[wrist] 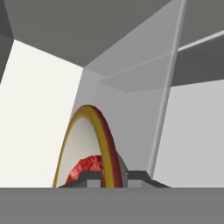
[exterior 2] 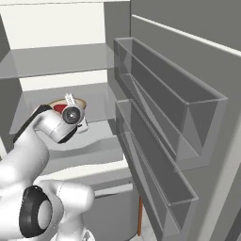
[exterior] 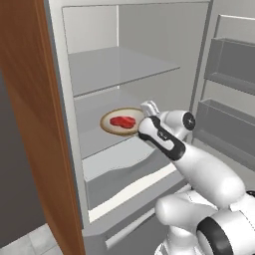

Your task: Place one of the steaks on the plate and the other in the bowl. Then place the bowl in the fridge.

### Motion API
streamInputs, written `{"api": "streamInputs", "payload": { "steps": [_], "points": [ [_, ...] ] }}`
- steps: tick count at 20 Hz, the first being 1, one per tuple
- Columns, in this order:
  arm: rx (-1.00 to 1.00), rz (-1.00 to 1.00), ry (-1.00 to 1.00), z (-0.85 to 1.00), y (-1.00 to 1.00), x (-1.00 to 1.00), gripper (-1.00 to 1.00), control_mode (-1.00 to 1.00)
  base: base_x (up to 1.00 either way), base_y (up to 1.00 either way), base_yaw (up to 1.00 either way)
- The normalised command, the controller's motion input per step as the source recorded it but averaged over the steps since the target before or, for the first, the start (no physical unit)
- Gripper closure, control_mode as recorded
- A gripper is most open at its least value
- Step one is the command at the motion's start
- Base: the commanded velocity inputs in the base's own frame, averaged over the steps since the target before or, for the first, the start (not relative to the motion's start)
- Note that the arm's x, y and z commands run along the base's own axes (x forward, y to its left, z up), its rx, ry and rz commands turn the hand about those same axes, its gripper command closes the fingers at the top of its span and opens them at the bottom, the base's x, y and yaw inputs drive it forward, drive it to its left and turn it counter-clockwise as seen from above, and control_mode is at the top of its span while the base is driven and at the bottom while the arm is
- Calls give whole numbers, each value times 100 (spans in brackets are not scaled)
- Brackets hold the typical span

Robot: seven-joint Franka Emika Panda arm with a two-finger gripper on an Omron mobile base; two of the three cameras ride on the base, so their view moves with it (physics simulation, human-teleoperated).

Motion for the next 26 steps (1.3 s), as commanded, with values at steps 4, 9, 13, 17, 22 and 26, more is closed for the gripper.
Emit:
{"api": "streamInputs", "payload": {
  "steps": [4, 9, 13, 17, 22, 26],
  "points": [
    [0, 0, 0, -12, 11, 45, 100, -100, 0, 0, 0],
    [-1, 0, 0, -9, 10, 43, 100, -100, 0, 0, 0],
    [-2, 0, 0, -4, 14, 44, 100, -100, 0, 0, 0],
    [-3, 0, 0, -10, 23, 48, 100, -100, 0, 0, 0],
    [-4, 0, 0, -23, 26, 45, 100, -100, 0, 0, 0],
    [-4, 0, 0, -22, 23, 42, -100, -100, 0, 0, 0]
  ]
}}
